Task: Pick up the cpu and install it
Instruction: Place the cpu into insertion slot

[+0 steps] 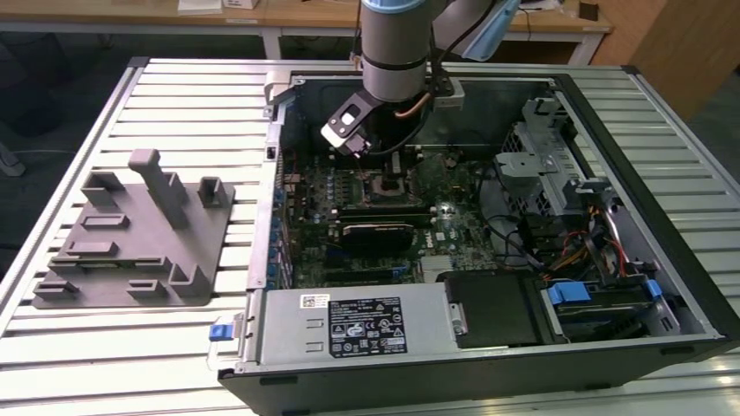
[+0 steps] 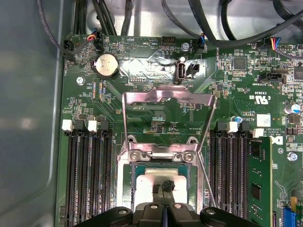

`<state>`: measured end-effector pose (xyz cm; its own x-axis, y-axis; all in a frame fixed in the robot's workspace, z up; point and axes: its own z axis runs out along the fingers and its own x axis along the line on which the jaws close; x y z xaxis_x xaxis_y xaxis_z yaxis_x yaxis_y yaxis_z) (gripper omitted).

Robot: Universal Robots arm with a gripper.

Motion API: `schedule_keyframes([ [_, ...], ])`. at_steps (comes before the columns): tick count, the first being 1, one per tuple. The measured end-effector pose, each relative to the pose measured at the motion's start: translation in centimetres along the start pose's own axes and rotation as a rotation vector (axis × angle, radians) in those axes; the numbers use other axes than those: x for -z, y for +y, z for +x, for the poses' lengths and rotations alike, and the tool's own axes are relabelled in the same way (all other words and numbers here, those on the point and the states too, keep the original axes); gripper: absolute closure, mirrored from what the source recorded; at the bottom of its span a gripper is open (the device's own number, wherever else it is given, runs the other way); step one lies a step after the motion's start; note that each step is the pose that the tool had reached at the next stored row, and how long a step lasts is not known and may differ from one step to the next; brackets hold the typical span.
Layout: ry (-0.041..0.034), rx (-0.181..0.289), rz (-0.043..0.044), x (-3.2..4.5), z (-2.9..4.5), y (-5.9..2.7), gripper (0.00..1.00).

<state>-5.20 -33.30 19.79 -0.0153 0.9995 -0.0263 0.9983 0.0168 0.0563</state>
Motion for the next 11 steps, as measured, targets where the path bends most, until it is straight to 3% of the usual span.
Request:
schedule_keyframes([
  [11, 0.0014, 0.0, -0.0011, 0.08, 0.02, 0.02, 0.89],
])
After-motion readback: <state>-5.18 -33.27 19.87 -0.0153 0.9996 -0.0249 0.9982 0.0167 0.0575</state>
